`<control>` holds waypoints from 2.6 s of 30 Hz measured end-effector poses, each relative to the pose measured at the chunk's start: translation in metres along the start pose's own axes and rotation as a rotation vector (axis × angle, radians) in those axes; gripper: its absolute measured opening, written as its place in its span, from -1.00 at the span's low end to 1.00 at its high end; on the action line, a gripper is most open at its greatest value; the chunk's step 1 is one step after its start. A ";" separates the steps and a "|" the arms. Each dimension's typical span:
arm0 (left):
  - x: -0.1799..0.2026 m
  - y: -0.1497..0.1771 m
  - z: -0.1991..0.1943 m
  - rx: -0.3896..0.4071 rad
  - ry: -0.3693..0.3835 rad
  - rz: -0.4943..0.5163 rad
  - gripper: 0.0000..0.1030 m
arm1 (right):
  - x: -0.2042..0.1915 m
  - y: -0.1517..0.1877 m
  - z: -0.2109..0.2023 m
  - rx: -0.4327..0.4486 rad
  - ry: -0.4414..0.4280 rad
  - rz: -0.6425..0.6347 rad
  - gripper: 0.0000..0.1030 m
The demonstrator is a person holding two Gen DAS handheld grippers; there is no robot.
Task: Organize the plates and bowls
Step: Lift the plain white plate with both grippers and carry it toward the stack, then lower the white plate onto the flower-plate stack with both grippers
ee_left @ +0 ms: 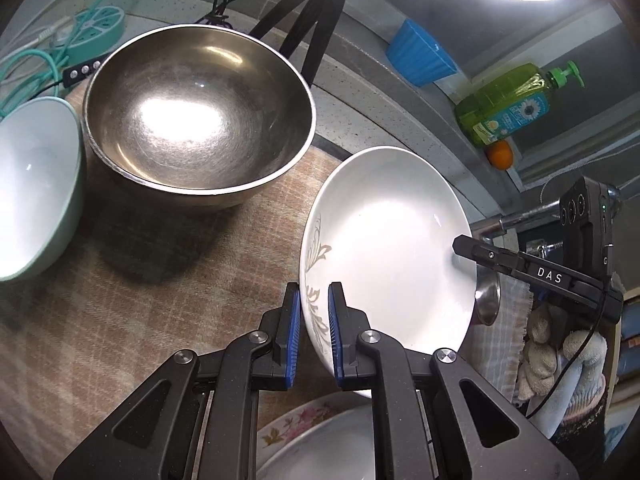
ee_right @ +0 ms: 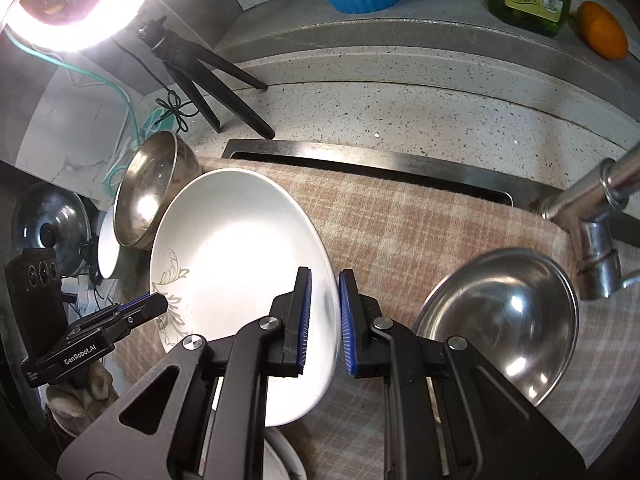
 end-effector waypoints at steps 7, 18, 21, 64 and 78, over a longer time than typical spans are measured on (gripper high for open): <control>0.004 0.005 -0.020 0.001 0.019 0.042 -0.78 | -0.009 0.023 -0.028 0.032 -0.015 0.034 -0.72; 0.000 0.024 -0.051 -0.021 0.045 0.099 -0.78 | -0.023 0.084 -0.063 0.042 -0.031 0.105 -0.72; -0.004 0.031 -0.055 -0.033 0.044 0.109 -0.78 | -0.026 0.100 -0.065 0.037 -0.035 0.125 -0.72; -0.026 0.104 -0.069 -0.155 0.017 0.174 -0.79 | -0.041 0.215 -0.068 -0.049 0.008 0.211 -0.72; -0.027 0.104 -0.068 -0.139 0.012 0.159 -0.79 | -0.054 0.210 -0.067 -0.020 0.084 0.098 -0.68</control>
Point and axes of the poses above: each gripper's, at about its wrist camera, not at the fingertips, and z roughly the way its jaws point, x to its right, y to its underside, the point moved 2 cm from there along z, roughly the way its jaws point, and after that the axes turned 13 degrees about x, right-handed, at the moved point
